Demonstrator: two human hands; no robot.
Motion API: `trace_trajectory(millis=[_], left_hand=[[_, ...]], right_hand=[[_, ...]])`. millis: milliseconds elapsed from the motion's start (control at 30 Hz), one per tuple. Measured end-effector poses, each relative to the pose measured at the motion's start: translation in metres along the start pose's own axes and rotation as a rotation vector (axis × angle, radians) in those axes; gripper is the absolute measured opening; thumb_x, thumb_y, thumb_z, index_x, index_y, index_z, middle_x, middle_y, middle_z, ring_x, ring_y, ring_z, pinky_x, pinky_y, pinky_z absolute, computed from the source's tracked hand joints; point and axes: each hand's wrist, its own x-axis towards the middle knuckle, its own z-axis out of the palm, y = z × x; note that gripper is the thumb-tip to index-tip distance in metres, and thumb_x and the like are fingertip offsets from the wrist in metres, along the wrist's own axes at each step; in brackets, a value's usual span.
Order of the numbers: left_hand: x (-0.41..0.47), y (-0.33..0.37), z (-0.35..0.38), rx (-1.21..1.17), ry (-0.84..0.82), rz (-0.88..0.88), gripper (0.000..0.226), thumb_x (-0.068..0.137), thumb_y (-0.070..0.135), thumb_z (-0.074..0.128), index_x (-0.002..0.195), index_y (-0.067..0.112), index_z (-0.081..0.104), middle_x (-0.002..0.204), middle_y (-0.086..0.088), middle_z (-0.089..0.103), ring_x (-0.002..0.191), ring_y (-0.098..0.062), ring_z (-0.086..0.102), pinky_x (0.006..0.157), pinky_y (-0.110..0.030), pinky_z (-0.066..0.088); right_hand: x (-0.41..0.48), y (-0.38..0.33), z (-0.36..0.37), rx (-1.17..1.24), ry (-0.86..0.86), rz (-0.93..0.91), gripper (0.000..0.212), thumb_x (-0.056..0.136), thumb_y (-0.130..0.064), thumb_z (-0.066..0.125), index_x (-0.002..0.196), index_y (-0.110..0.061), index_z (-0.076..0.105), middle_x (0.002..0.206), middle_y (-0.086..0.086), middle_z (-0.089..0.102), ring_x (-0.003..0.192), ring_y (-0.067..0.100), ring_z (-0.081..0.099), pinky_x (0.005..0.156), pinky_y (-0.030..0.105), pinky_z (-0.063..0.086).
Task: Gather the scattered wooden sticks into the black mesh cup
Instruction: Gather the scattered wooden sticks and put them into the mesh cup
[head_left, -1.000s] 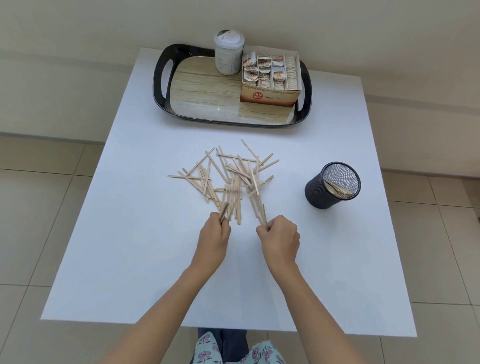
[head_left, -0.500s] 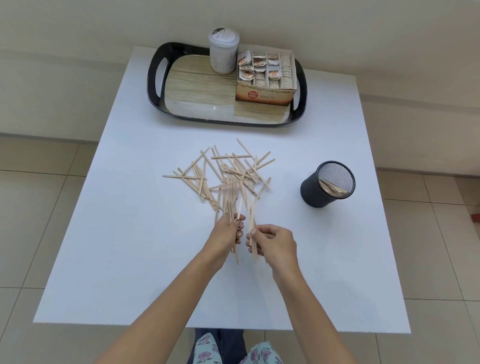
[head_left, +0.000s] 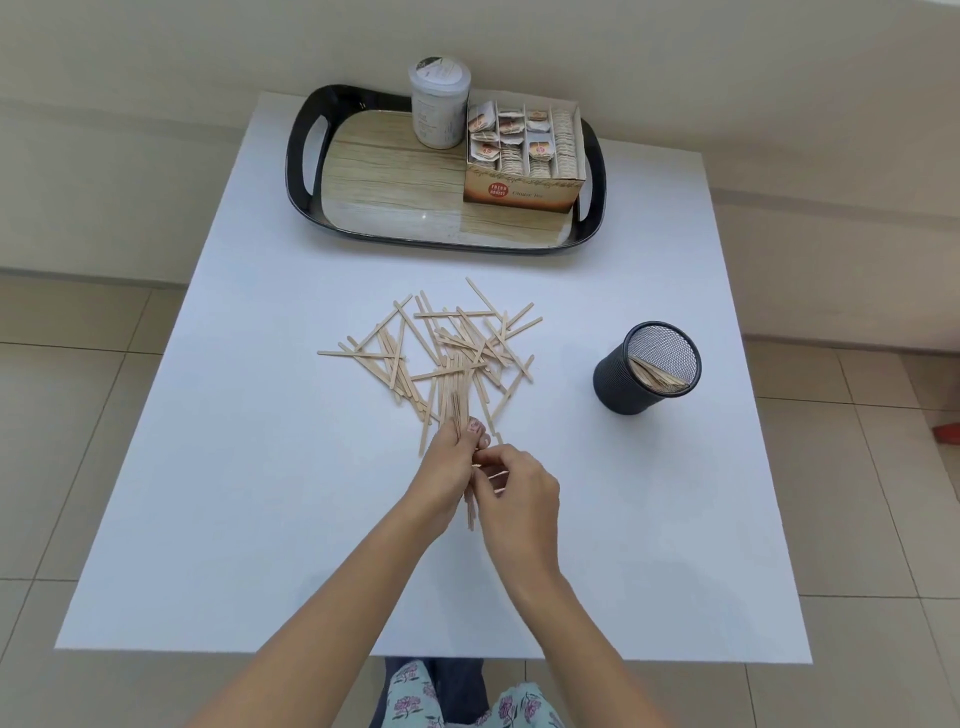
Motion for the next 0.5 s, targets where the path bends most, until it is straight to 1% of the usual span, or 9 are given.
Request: trace_trajectory(millis=[67, 133, 200, 233, 267, 333, 367, 433, 500], left_hand=[[0.001, 0.002, -0.001, 0.083, 0.045, 0.092, 0.02, 0.105, 0.023, 0.037, 0.093, 0.01, 0.046, 0.079, 0.002, 0.048, 0.068, -0.011, 0.049, 0.059, -0.014, 0.043], [0.002, 0.003, -0.002, 0.148, 0.069, 0.21, 0.017, 0.104, 0.017, 0.037, 0.094, 0.014, 0.051, 0.081, 0.004, 0.05, 0.07, -0.009, 0.05, 0.067, -0.012, 0.045], [-0.001, 0.004, -0.003, 0.207, 0.058, 0.316, 0.018, 0.103, 0.012, 0.039, 0.094, 0.018, 0.054, 0.079, 0.006, 0.053, 0.074, -0.007, 0.053, 0.074, -0.012, 0.045], [-0.002, 0.003, -0.004, 0.25, 0.048, 0.36, 0.018, 0.102, 0.011, 0.04, 0.094, 0.017, 0.055, 0.079, 0.005, 0.055, 0.076, -0.006, 0.054, 0.075, -0.011, 0.044], [-0.003, 0.002, -0.004, 0.29, 0.038, 0.397, 0.018, 0.101, 0.01, 0.041, 0.095, 0.016, 0.057, 0.081, 0.001, 0.058, 0.078, -0.006, 0.055, 0.075, -0.011, 0.043], [-0.004, -0.001, -0.003, 0.317, 0.02, 0.445, 0.02, 0.101, 0.008, 0.041, 0.099, 0.016, 0.059, 0.092, -0.006, 0.065, 0.086, -0.013, 0.059, 0.079, -0.017, 0.047], [-0.004, -0.002, -0.002, 0.307, 0.01, 0.457, 0.021, 0.102, 0.008, 0.04, 0.1, 0.017, 0.059, 0.099, -0.009, 0.066, 0.092, -0.017, 0.06, 0.083, -0.022, 0.048], [-0.003, -0.005, -0.002, 0.303, -0.003, 0.474, 0.022, 0.103, 0.009, 0.038, 0.103, 0.013, 0.059, 0.105, -0.013, 0.066, 0.099, -0.021, 0.061, 0.089, -0.028, 0.05], [0.001, -0.01, -0.002, 0.324, 0.001, 0.482, 0.023, 0.103, 0.01, 0.037, 0.103, 0.01, 0.059, 0.103, -0.01, 0.067, 0.098, -0.019, 0.062, 0.086, -0.022, 0.052]], right_hand=[[0.002, 0.003, 0.0, 0.017, 0.045, -0.044, 0.014, 0.091, -0.011, 0.06, 0.098, -0.021, 0.068, 0.093, -0.006, 0.062, 0.081, 0.001, 0.059, 0.076, 0.014, 0.048], [0.005, 0.003, -0.002, 0.072, 0.108, -0.08, 0.017, 0.094, -0.008, 0.055, 0.101, -0.02, 0.064, 0.097, -0.006, 0.06, 0.087, 0.001, 0.058, 0.075, 0.009, 0.044], [0.011, 0.001, -0.004, 0.175, 0.157, -0.101, 0.02, 0.096, -0.006, 0.05, 0.109, -0.018, 0.057, 0.106, -0.006, 0.058, 0.096, 0.001, 0.056, 0.079, 0.013, 0.044], [0.015, -0.001, -0.005, 0.244, 0.158, -0.108, 0.024, 0.096, -0.005, 0.048, 0.116, -0.017, 0.052, 0.115, -0.007, 0.057, 0.104, 0.002, 0.055, 0.086, 0.016, 0.045], [0.019, -0.003, -0.006, 0.311, 0.14, -0.125, 0.031, 0.097, -0.004, 0.046, 0.125, -0.017, 0.047, 0.124, -0.007, 0.054, 0.114, 0.002, 0.052, 0.095, 0.018, 0.044], [0.028, -0.01, -0.008, 0.41, 0.095, -0.195, 0.043, 0.099, -0.004, 0.042, 0.14, -0.016, 0.036, 0.141, -0.008, 0.043, 0.131, 0.001, 0.04, 0.108, 0.02, 0.037], [0.033, -0.013, -0.009, 0.44, 0.082, -0.251, 0.046, 0.1, -0.005, 0.04, 0.144, -0.014, 0.032, 0.145, -0.007, 0.039, 0.136, 0.002, 0.036, 0.111, 0.022, 0.034], [0.041, -0.015, -0.011, 0.428, 0.052, -0.383, 0.05, 0.1, -0.002, 0.034, 0.148, -0.013, 0.028, 0.15, -0.006, 0.034, 0.141, 0.008, 0.031, 0.115, 0.027, 0.031], [0.044, -0.013, -0.011, 0.372, -0.024, -0.477, 0.054, 0.097, 0.004, 0.031, 0.147, -0.017, 0.031, 0.152, -0.007, 0.034, 0.142, 0.011, 0.03, 0.116, 0.025, 0.027]])
